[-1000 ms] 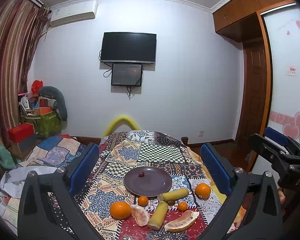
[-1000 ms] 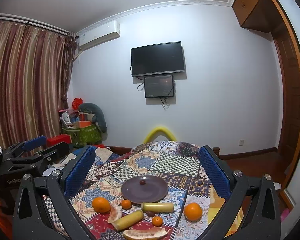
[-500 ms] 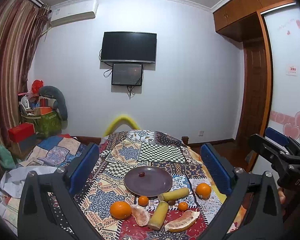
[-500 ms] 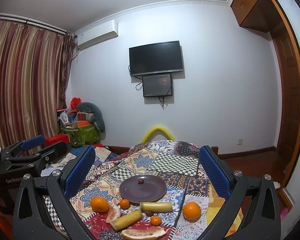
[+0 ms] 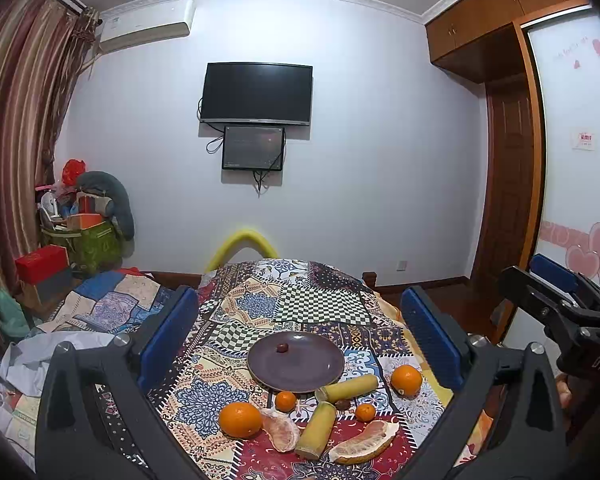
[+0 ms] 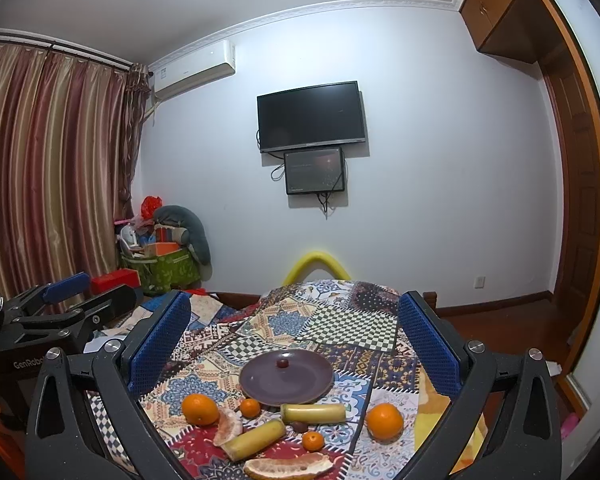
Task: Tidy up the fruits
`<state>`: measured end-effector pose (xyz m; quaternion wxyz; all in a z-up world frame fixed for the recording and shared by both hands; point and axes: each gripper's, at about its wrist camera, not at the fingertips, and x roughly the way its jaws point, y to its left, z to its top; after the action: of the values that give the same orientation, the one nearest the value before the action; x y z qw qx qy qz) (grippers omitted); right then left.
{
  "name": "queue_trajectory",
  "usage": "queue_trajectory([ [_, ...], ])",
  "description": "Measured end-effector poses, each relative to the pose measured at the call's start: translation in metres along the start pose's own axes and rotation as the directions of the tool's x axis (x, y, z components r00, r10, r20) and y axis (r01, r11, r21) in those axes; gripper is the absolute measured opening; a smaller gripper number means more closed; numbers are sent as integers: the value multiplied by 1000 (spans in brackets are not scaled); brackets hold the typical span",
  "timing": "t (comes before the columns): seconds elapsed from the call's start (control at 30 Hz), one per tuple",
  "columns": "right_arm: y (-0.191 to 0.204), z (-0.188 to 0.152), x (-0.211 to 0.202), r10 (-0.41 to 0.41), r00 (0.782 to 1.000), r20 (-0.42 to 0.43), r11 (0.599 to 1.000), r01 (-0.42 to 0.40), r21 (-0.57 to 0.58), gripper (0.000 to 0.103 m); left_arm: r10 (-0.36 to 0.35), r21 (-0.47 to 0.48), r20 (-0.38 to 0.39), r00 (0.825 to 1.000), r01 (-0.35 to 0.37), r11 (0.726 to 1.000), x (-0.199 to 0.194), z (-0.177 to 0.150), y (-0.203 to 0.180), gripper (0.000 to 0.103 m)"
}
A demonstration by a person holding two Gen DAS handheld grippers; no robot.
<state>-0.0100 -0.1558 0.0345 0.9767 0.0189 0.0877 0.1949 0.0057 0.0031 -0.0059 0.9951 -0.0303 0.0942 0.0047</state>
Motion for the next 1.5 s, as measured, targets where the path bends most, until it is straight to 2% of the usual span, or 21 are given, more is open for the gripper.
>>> queue_trajectory([
  [0.8,-4,-2,2,-6,1000,-16,1000,7,13,103,1,0,-2,1000,-1,1000,1,1,1,103],
  [1.0,-7,-7,9,-58,997,-46,998,59,9,103,2,0,-21,1000,-2,1000,8,-1,3,103],
  [1.3,-21,-31,32,-146,978,-146,989,145,-21,103,15,-33,-128,992,-20,999,46,-19,22,103],
  [1.5,-37,-50,52,-172,953,-249,985,172,-23,103,68,-44,-248,966,-82,996,91,-47,44,103],
])
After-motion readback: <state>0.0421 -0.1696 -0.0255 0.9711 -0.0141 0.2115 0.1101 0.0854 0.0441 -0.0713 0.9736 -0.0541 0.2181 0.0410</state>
